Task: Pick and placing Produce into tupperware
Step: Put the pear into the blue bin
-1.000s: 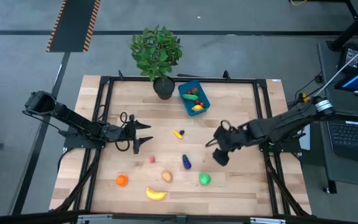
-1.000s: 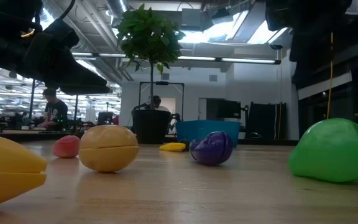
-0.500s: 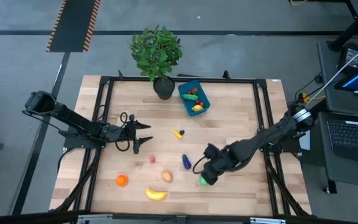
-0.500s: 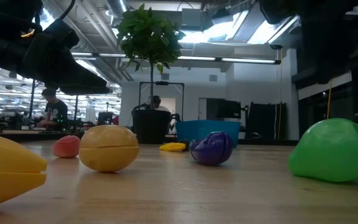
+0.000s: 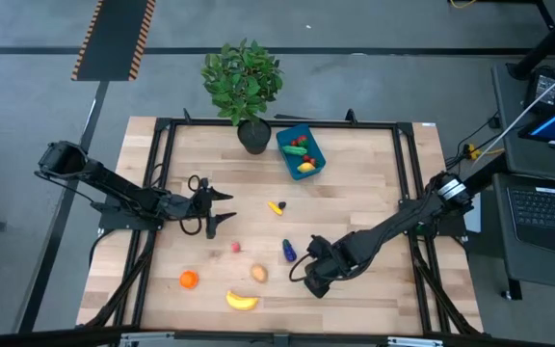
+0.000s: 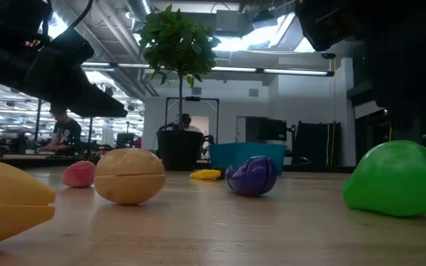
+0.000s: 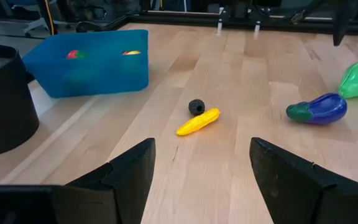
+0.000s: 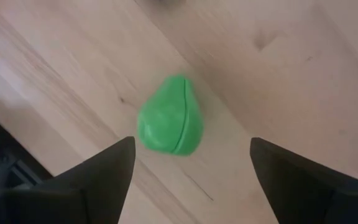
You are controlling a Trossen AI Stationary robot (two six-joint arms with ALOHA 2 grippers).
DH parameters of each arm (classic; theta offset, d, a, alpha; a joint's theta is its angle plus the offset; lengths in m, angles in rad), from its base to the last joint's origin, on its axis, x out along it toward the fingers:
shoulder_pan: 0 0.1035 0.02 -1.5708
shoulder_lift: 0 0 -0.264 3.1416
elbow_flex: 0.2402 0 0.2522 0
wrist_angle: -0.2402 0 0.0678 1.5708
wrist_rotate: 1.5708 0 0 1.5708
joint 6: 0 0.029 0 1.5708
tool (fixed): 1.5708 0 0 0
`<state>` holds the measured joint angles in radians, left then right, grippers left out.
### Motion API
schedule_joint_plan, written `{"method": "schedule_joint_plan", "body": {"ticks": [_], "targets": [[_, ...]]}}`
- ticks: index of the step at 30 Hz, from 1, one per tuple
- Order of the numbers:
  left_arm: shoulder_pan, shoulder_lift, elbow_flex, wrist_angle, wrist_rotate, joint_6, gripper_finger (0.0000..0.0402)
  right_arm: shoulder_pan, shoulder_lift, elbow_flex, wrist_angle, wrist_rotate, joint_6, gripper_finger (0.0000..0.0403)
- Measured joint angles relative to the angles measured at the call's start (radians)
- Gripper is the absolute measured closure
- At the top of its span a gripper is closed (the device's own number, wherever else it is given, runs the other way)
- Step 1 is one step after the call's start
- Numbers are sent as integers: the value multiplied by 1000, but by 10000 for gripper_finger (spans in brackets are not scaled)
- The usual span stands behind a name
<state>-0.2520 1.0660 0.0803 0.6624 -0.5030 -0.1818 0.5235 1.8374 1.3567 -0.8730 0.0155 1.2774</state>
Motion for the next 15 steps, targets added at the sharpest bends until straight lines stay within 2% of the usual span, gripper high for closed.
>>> {"method": "schedule_joint_plan", "body": {"ticks": [15], "targets": [[0,0,0,-23,0,0,149,-4,2,0,49,-2,1,84]]}}
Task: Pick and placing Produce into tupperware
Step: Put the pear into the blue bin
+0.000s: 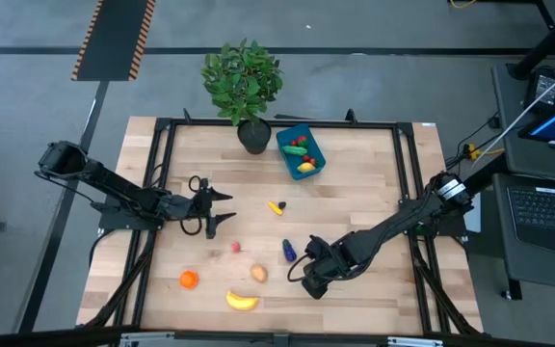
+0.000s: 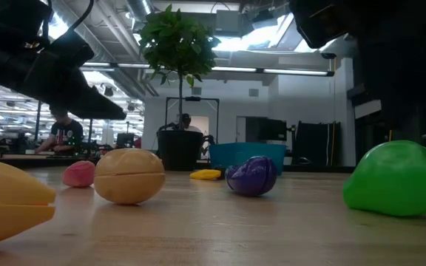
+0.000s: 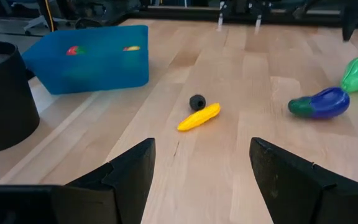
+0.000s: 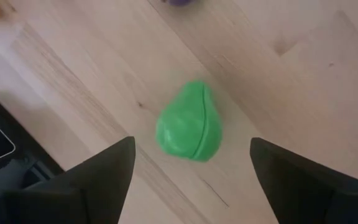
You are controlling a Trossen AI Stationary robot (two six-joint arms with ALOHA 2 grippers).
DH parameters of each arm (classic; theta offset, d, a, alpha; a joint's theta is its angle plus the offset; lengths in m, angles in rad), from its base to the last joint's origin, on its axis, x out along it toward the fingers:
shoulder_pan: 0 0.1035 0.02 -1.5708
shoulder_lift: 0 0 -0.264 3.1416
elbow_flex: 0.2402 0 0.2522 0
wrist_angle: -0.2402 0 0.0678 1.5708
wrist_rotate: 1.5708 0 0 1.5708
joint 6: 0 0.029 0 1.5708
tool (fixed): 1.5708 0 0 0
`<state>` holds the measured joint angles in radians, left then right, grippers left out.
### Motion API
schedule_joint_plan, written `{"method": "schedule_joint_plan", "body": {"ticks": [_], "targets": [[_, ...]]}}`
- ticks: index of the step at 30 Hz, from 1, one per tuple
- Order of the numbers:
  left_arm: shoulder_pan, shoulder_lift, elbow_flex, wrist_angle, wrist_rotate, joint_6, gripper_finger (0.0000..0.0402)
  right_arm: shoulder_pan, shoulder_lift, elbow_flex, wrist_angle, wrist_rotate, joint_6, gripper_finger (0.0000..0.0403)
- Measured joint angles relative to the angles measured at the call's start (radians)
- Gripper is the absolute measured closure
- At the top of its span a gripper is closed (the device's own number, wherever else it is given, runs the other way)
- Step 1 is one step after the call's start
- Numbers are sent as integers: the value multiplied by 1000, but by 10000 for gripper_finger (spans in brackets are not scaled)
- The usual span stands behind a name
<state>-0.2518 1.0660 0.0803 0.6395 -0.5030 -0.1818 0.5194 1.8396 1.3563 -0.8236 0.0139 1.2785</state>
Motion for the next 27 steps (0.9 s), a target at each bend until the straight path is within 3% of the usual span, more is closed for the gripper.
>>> {"method": "schedule_joint_plan", "body": {"ticks": [27], "targets": [[0,0,0,-30,21,-3,149,2,117,-5,67,-38,2,84]]}}
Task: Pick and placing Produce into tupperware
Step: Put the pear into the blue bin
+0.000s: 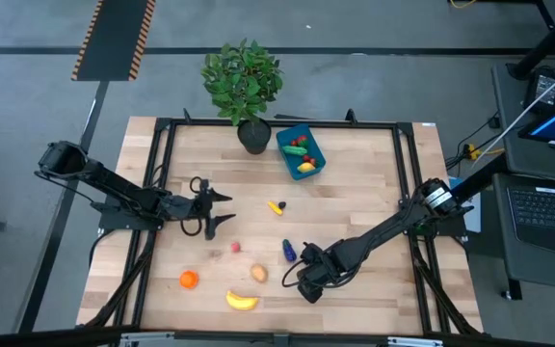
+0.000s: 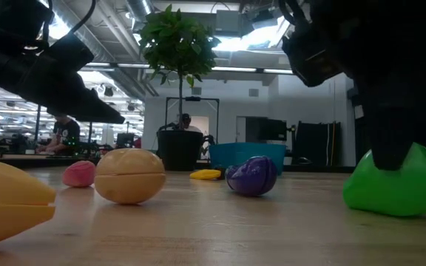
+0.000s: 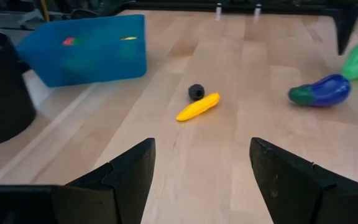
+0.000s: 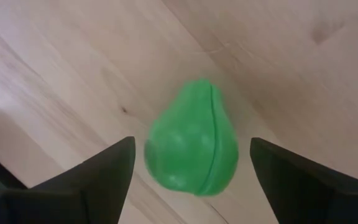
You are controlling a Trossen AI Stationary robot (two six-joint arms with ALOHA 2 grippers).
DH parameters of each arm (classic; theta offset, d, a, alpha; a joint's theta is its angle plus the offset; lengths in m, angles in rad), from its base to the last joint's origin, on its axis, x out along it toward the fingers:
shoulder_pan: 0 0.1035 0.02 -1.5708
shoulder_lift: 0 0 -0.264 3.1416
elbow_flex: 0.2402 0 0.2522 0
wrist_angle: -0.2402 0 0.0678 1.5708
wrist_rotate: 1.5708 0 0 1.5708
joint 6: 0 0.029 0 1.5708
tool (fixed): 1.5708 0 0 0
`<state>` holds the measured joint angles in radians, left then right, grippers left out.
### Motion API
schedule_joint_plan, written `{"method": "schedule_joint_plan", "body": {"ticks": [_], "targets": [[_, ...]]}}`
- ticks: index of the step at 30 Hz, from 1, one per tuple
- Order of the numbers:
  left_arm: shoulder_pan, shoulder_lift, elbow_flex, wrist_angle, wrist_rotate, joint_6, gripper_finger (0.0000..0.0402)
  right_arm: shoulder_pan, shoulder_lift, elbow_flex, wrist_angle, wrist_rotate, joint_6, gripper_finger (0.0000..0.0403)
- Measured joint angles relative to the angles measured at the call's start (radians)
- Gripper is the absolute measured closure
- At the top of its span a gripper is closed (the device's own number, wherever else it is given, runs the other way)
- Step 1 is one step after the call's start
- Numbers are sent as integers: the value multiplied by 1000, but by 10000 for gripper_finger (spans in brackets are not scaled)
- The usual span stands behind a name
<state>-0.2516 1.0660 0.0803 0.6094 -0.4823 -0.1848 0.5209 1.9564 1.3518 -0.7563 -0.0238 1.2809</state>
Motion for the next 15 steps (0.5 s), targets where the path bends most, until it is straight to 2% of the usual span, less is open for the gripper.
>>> {"method": "schedule_joint_plan", "body": {"ticks": [4,15], "targets": [[0,0,0,0,40,0,149,0,0,0,5,0,1,84],[0,0,0,0,42,0,149,0,53,0,8,-1,-3,84]]}}
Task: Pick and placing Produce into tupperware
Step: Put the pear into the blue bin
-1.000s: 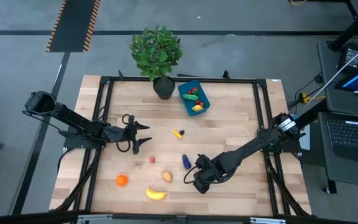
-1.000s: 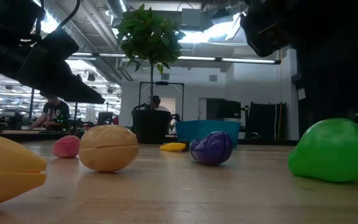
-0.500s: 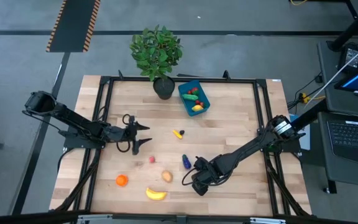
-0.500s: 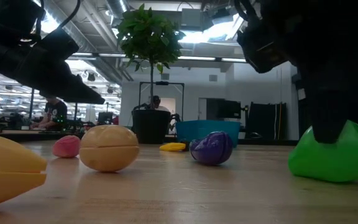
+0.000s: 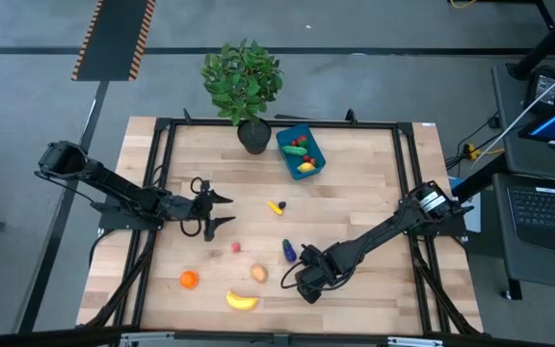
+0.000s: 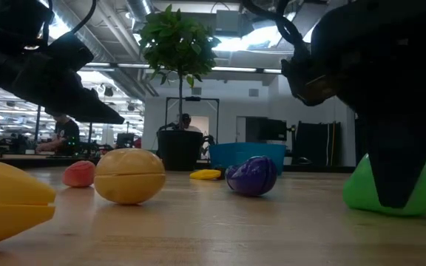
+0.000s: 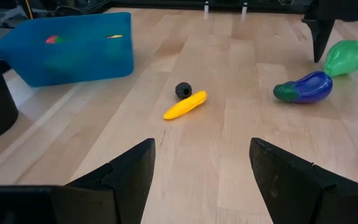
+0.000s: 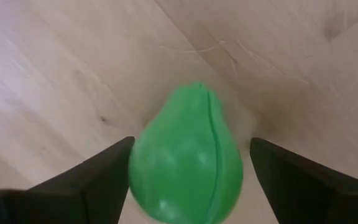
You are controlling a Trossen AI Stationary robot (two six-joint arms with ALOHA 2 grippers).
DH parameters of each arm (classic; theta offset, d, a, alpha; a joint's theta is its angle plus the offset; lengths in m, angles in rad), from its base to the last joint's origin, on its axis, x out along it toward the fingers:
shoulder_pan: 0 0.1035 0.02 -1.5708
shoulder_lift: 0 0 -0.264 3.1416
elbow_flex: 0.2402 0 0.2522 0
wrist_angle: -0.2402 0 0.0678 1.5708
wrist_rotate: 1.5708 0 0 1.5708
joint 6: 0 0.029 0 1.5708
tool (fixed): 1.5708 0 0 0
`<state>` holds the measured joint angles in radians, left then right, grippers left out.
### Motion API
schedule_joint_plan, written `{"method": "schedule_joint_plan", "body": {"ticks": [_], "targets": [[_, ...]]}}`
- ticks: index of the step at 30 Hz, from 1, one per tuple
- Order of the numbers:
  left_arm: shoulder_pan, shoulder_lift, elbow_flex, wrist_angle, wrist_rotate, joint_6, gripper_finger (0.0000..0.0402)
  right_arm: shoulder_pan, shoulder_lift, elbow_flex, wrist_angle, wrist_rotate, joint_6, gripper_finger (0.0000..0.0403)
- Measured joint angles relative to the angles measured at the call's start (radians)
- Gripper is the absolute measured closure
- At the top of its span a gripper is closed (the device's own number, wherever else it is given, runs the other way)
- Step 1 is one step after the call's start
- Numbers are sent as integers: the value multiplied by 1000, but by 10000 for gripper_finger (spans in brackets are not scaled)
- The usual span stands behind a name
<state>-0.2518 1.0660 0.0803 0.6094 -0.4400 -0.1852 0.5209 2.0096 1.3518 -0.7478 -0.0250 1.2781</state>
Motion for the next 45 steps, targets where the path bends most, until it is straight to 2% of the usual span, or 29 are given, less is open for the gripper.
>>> {"method": "schedule_joint_plan", "body": {"ticks": [9,18,45], "targets": [[0,0,0,0,1,0,149,0,5,0,0,-1,0,94],[0,0,0,0,1,0,149,-1,5,2,6,-2,-9,191],[0,0,0,0,1,1,149,-12,4,1,5,-10,-97,191]]}}
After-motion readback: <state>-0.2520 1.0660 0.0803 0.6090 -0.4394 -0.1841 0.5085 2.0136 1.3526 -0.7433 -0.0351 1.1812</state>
